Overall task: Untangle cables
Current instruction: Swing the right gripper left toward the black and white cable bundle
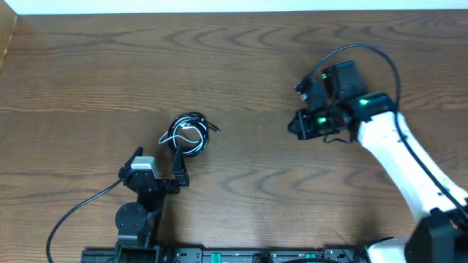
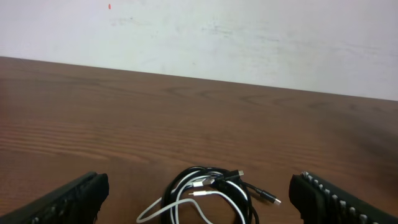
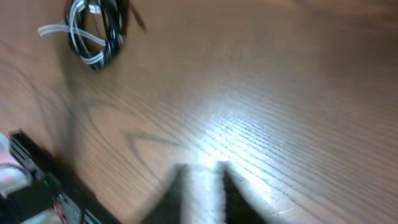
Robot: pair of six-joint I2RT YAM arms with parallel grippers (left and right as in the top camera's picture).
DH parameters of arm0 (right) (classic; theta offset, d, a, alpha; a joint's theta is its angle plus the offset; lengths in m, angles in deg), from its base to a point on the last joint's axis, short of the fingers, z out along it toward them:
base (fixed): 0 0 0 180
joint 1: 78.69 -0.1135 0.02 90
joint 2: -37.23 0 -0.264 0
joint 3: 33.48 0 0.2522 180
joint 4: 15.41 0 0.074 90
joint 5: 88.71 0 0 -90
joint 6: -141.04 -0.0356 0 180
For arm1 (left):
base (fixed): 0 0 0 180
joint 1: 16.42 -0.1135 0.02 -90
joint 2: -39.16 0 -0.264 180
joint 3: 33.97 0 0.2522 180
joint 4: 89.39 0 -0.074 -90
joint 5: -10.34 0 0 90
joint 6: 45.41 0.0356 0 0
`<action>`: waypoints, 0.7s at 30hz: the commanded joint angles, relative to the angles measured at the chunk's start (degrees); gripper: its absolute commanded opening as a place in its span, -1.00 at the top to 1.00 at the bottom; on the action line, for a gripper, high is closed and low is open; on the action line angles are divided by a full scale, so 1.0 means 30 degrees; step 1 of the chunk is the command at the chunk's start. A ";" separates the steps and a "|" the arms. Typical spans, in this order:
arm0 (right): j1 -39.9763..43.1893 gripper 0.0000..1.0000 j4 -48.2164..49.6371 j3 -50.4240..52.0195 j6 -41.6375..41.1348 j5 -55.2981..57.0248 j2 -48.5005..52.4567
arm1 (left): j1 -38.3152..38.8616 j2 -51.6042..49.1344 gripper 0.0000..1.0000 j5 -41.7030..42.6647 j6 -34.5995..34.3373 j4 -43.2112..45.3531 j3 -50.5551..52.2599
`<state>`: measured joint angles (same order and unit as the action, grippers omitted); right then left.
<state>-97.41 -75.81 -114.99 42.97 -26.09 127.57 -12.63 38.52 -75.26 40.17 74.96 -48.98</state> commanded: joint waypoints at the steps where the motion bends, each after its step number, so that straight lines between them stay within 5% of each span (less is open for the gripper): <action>1: -0.0772 -0.27 0.0415 0.0036 0.0124 -0.0131 0.0874 | -0.0080 0.0015 -0.96 0.0459 0.0182 -0.0627 0.0335; 5: -0.1377 -0.48 0.1355 0.0036 -0.0452 -0.0124 0.1596 | -0.0080 0.0015 -0.96 0.0459 0.0182 -0.0627 0.0335; 10: -0.2455 -0.45 0.2725 0.0036 -0.2273 -0.0131 0.2667 | -0.0080 0.0015 -0.96 0.0459 0.0182 -0.0627 0.0335; 17: -0.4860 -0.09 0.5683 0.0036 -0.2586 -0.0138 0.4634 | -0.0080 0.0015 -0.96 0.0452 0.0182 -0.0627 0.0335; 21: -0.6433 -0.29 0.7475 0.0036 -0.2594 -0.0117 0.5756 | -0.0080 0.0015 -0.96 0.0452 0.0182 -0.0627 0.0335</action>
<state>-113.49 -55.59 -114.99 35.95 -26.04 142.68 -12.63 38.52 -75.26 40.17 74.94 -48.98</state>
